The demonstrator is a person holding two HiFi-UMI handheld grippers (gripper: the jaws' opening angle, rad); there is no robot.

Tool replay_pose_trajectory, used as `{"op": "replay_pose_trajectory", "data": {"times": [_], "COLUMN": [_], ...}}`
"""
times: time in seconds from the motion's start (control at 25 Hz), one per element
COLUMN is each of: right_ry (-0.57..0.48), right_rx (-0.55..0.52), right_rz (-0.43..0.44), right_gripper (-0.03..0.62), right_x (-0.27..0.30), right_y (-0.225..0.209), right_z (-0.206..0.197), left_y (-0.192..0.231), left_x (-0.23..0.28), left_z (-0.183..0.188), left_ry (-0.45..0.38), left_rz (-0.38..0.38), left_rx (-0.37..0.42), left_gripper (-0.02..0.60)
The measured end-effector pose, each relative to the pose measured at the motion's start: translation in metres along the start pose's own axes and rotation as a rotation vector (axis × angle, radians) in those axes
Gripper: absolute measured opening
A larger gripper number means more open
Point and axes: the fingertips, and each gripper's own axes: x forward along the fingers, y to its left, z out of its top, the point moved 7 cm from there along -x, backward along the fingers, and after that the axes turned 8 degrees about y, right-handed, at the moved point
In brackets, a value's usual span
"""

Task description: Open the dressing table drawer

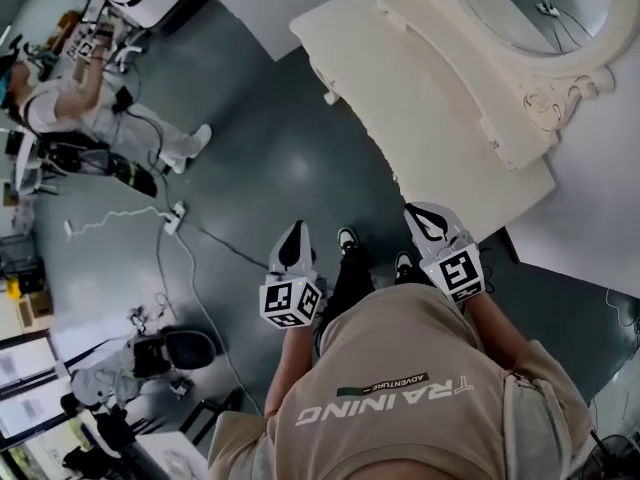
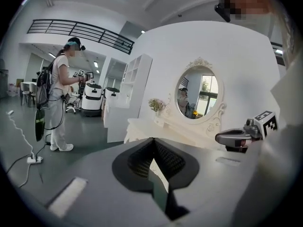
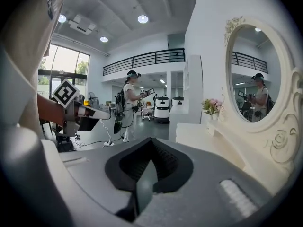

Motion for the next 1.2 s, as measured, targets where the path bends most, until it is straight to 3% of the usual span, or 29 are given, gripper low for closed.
{"op": "replay_pose_trajectory", "data": {"times": [0.08, 0.32, 0.48, 0.68, 0.96, 1.2], "right_ry": [0.0, -0.037, -0.028, -0.012, 0.046, 0.028], "right_rx": [0.019, 0.086, 0.074, 0.069, 0.177, 0.292], "right_rz": [-0.033, -0.102, -0.149, -0.265, -0.422, -0.548], "right_gripper": [0.003, 0.003, 0.003, 0.003, 0.003, 0.003], "right_x": [0.014, 0.061, 0.087, 0.104, 0.088, 0.078], "right_y": [0.0, 0.002, 0.012, 0.018, -0.003, -0.023], "right_z": [0.012, 0.045, 0.066, 0.083, 0.064, 0.043], "left_y": [0.013, 0.041, 0.063, 0.072, 0.043, 0.002], "left_x": [0.019, 0.072, 0.091, 0.125, 0.171, 0.206], "left_z": [0.012, 0.054, 0.065, 0.071, 0.078, 0.093], "left_ry": [-0.002, -0.029, -0.002, 0.026, 0.058, 0.102], "left_rz": [-0.05, -0.187, -0.265, -0.368, -0.53, -0.666], "left_rx": [0.011, 0.151, 0.171, 0.316, 0.375, 0.453], "left_gripper": [0.018, 0.018, 0.018, 0.018, 0.018, 0.018]}}
